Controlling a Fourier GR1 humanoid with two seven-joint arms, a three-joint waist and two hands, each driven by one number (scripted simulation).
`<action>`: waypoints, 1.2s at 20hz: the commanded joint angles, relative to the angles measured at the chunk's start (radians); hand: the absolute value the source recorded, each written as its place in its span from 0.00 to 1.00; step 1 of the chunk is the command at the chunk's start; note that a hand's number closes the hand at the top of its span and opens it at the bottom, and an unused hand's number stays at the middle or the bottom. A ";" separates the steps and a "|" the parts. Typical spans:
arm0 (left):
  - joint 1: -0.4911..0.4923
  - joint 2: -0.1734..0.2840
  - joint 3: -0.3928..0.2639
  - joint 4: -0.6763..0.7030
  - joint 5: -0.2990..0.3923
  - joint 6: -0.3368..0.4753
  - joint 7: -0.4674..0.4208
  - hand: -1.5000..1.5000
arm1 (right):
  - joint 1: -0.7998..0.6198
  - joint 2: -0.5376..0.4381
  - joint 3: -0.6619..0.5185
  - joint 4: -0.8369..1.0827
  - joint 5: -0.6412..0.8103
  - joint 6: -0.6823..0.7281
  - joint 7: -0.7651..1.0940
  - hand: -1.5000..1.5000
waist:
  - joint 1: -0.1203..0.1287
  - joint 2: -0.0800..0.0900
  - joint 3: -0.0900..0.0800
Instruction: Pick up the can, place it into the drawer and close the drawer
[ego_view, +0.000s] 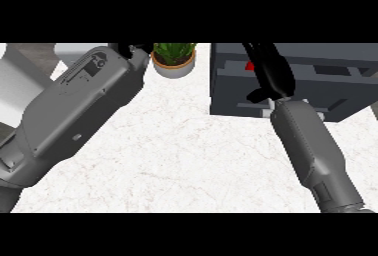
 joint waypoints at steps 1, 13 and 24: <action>0.034 0.022 -0.002 -0.049 -0.016 0.003 0.012 0.00 | -0.058 -0.044 -0.066 0.168 -0.008 -0.083 -0.011 0.00 | 0.014 0.025 0.017; 0.032 0.075 0.020 -0.096 -0.057 -0.017 0.060 0.00 | -0.262 -0.064 -0.126 0.401 0.015 -0.242 -0.001 0.00 | 0.025 0.039 0.018; 0.076 0.093 0.018 -0.220 -0.065 0.011 0.117 0.00 | -0.377 -0.092 -0.144 0.495 0.037 -0.246 0.075 0.00 | 0.057 0.044 0.018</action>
